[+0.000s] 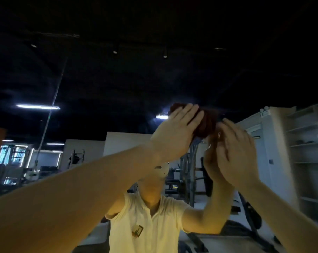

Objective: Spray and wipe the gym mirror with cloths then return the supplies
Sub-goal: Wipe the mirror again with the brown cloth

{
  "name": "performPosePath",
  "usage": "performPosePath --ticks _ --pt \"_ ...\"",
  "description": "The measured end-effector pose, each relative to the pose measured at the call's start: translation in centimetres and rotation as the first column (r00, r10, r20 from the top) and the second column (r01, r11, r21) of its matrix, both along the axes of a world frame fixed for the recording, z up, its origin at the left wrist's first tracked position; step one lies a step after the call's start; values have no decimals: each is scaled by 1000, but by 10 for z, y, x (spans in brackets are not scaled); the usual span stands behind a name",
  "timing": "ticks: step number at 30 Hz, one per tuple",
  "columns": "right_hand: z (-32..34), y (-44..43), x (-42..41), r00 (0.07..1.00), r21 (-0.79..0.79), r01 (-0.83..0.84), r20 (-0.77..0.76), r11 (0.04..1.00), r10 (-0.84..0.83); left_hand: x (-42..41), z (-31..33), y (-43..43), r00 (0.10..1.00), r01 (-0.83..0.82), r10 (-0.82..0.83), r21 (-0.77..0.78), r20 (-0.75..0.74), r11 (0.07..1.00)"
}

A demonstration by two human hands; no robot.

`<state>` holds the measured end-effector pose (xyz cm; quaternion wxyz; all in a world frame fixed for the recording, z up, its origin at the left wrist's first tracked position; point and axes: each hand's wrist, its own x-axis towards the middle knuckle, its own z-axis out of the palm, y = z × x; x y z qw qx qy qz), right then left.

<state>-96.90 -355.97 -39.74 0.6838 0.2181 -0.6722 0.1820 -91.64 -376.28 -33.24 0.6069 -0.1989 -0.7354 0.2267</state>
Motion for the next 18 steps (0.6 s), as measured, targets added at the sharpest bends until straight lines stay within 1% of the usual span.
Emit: performPosePath --ticks 2,3,4,6,8,9,11,12,14,16,18 --pt "16 11 -6 996 -49 90 13 995 -89 7 0 -23 1000 -22 23 -66 2 998" --pt "22 14 -10 990 -51 135 46 990 -133 11 7 -39 999 -31 29 -57 -27 998" --pt "24 16 -14 983 -41 171 80 984 -167 17 19 -57 998 -44 44 -5 -55 999" --pt "22 16 -25 972 -10 213 107 977 -210 30 46 -95 993 -56 77 210 -91 976" --pt "15 15 -32 971 14 217 96 976 -217 37 66 -113 988 -47 105 428 -114 903" --pt "13 16 -33 972 28 213 91 977 -215 35 73 -108 985 -36 115 505 -126 862" --pt "12 21 -35 974 61 213 68 975 -217 25 79 -71 975 -4 131 577 -180 817" --pt "11 23 -37 974 77 214 52 974 -219 17 80 -47 973 20 117 577 -201 817" --pt "9 31 -42 977 104 211 10 972 -213 -3 78 5 976 29 84 501 -201 865" --pt "6 39 -44 979 142 204 -32 969 -201 -19 67 54 981 39 32 361 -189 932" --pt "4 46 -44 982 165 190 -57 968 -183 -25 46 84 993 42 -20 197 -112 979"
